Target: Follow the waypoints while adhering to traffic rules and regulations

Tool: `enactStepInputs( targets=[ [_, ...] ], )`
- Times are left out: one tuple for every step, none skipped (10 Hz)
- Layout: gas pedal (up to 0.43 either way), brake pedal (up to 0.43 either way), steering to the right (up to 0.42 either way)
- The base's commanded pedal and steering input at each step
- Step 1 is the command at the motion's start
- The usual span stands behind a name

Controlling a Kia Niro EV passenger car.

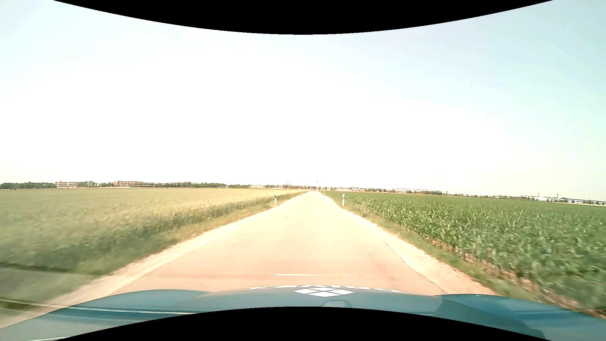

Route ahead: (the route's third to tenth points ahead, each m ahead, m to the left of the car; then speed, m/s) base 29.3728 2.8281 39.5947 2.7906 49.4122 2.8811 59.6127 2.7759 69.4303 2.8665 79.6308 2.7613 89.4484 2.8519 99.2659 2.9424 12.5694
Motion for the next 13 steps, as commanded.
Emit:
enactStepInputs(
  targets=[
    [0.059, 0.0, -0.002],
    [0.059, 0.0, -0.003],
    [0.059, 0.0, -0.003],
    [0.059, 0.0, -0.002],
    [0.059, 0.0, -0.002],
    [0.059, 0.0, 0.0],
    [0.047, 0.0, 0.004],
    [0.047, 0.0, 0.005],
    [0.047, 0.0, 0.005],
    [0.039, 0.0, 0.005],
    [0.028, 0.0, 0.005],
    [0.02, 0.0, 0.004],
    [0.02, 0.0, 0.004]
  ],
)
